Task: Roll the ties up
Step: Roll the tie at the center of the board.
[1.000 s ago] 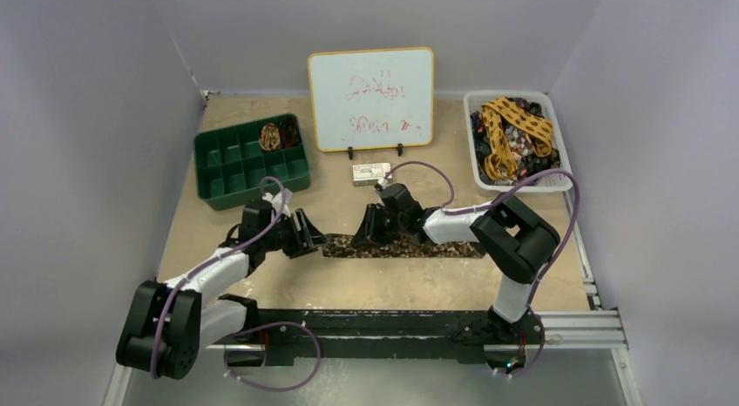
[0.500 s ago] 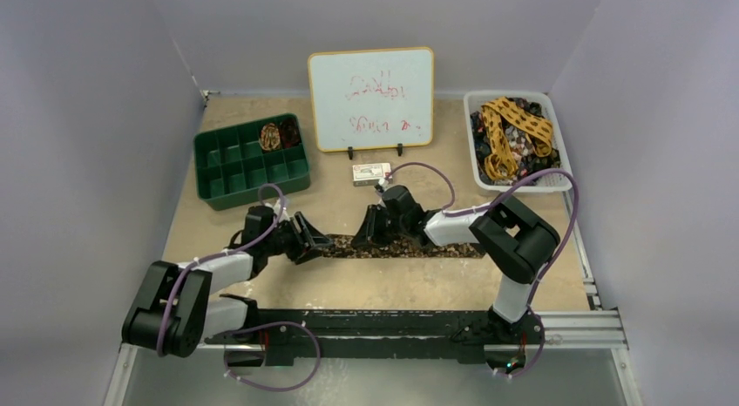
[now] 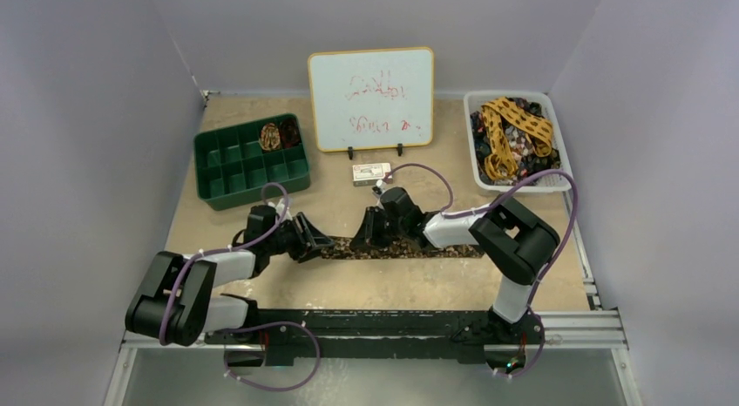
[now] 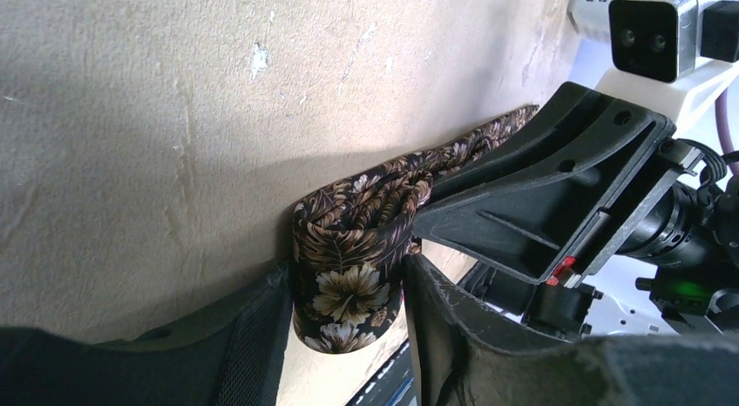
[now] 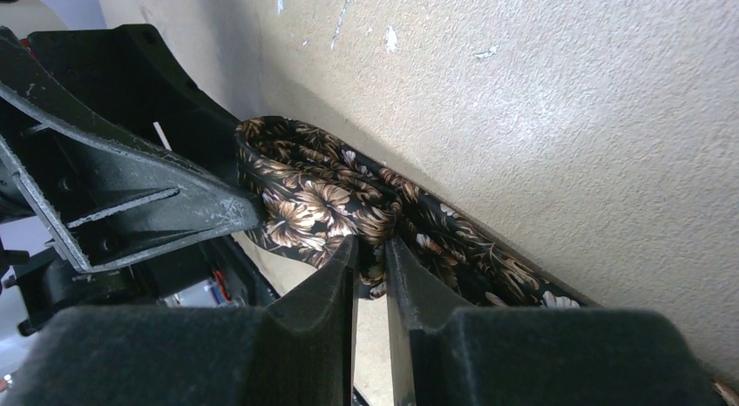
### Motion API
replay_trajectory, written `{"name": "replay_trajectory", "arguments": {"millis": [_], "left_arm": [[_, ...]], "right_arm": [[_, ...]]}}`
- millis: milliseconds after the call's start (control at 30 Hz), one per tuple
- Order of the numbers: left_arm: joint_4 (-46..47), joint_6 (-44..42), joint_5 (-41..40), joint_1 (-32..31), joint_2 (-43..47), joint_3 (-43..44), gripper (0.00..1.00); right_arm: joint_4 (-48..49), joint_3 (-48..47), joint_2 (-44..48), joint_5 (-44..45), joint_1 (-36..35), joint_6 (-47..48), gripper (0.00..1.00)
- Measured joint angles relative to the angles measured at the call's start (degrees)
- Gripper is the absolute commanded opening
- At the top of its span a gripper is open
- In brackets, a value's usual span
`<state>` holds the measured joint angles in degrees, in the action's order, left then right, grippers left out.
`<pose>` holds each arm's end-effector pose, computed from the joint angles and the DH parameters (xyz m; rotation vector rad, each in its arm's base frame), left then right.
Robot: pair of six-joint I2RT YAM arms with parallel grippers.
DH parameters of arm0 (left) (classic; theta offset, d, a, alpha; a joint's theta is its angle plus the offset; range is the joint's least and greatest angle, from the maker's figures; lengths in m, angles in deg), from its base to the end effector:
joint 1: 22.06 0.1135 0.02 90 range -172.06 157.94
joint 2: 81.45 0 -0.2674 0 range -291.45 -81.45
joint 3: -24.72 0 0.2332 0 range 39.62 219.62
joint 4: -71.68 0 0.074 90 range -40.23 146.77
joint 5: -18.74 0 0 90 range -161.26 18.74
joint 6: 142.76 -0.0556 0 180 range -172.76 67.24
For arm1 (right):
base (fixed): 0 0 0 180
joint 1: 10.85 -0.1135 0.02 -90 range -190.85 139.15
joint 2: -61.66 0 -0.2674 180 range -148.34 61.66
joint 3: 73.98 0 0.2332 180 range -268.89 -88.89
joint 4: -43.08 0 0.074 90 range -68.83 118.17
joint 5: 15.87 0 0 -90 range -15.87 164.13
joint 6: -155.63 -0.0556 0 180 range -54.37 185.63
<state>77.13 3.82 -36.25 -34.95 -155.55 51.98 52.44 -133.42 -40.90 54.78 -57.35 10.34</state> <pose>0.1839 -0.0748 0.1215 -0.5936 2.4279 -1.2781 0.2300 0.2691 0.1448 -0.0349 2.4694 1.2844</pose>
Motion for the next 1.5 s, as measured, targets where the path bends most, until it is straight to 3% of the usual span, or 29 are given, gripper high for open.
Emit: {"name": "replay_trajectory", "arguments": {"millis": [267,533,767,867,1067,1267,1500], "left_arm": [[-0.96,-2.34,0.37,0.0,0.42,0.07,0.41],[-4.04,-5.22,0.61,-0.07,0.72,0.61,0.17],[-14.4,-9.27,-1.64,-2.14,5.46,5.77,0.02],[-22.01,-11.41,-6.25,-4.68,8.81,9.7,0.0],[-37.35,-13.92,-18.97,-10.78,9.25,19.28,0.0],[-52.0,-14.23,-34.62,-17.05,6.38,28.2,0.0],[-62.55,-14.25,-50.38,-24.94,-0.83,37.33,0.0]], "right_arm": [[-0.48,0.0,0.33,0.15,-0.7,-0.2,0.18],[-1.09,-0.02,0.33,0.09,-1.11,-0.37,0.22],[-7.04,-1.07,2.75,0.68,-1.11,1.7,0.5],[-11.28,-2.08,6.82,2.27,-1.11,3.76,0.59],[-18.38,-4.04,16.52,8.33,-1.05,7.69,0.64],[-25.31,-4.63,21.46,16.2,-0.66,9.77,0.69],[-30.18,-4.61,22.93,22.75,0.42,9.9,0.71]]}}
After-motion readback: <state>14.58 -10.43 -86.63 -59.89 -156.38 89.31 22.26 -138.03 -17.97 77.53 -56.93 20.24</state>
